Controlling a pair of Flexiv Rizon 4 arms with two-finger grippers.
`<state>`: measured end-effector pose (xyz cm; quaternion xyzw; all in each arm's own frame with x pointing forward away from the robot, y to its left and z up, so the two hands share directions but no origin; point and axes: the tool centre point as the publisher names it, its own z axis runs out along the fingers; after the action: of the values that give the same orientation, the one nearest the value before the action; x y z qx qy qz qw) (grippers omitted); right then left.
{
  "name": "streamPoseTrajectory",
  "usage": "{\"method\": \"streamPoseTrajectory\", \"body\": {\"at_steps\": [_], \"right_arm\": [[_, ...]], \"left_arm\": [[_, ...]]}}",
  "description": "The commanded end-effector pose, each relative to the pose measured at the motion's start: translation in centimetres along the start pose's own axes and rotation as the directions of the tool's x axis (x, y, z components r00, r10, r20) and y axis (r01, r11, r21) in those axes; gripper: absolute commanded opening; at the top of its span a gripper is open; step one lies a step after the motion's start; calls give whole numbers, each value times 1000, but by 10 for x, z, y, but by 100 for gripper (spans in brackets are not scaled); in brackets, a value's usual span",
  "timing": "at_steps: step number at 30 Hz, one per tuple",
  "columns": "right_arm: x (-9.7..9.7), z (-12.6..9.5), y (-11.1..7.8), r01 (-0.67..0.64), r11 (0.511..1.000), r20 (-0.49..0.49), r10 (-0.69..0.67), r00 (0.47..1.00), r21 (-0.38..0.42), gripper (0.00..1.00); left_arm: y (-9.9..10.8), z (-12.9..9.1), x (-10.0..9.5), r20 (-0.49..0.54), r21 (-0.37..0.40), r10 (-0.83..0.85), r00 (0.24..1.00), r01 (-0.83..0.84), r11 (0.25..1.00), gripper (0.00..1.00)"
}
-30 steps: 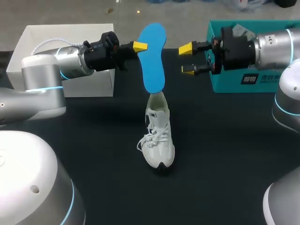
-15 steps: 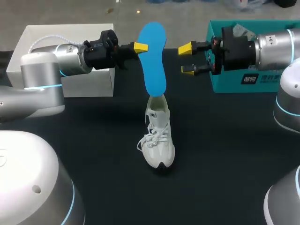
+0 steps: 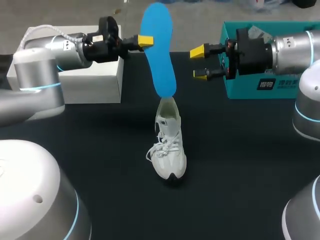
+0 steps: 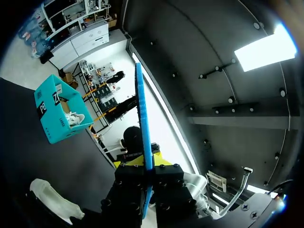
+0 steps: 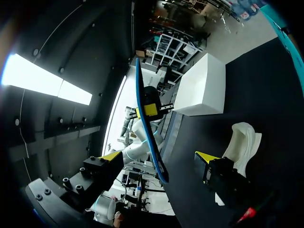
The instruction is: Take the shoe out of the shoebox, open the shoe tongue, remove and reinsert the insole, then place the shoe into the shoebox
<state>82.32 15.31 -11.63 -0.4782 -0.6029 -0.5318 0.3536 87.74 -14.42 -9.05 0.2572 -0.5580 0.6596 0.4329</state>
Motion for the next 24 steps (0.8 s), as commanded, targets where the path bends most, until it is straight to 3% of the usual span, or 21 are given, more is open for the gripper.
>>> {"method": "streamPoseTrajectory", "body": {"at_steps": [1, 3, 5, 7, 11, 24], "right_arm": [[-1, 2, 0, 0, 1000, 0, 0, 1000, -1, 100], [-1, 2, 0, 0, 1000, 0, 0, 1000, -1, 100], [-1, 2, 0, 0, 1000, 0, 0, 1000, -1, 100], [-1, 2, 0, 0, 1000, 0, 0, 1000, -1, 100], [-1, 2, 0, 0, 1000, 0, 0, 1000, -1, 100], [-1, 2, 0, 0, 1000, 0, 0, 1000, -1, 100]], "left_arm": [[-2, -1, -6, 51, -52, 64, 997, -61, 997, 0], [-5, -4, -10, 203, -216, 300, 932, -256, 942, 0], [-10, -5, -9, 245, -345, 524, 816, -432, 833, 0], [-14, -5, -8, 247, -430, 716, 653, -588, 685, 0], [-16, -4, -5, 225, -577, 949, 222, -754, 313, 0], [-16, -4, -5, 225, -577, 949, 222, -754, 313, 0]]}}
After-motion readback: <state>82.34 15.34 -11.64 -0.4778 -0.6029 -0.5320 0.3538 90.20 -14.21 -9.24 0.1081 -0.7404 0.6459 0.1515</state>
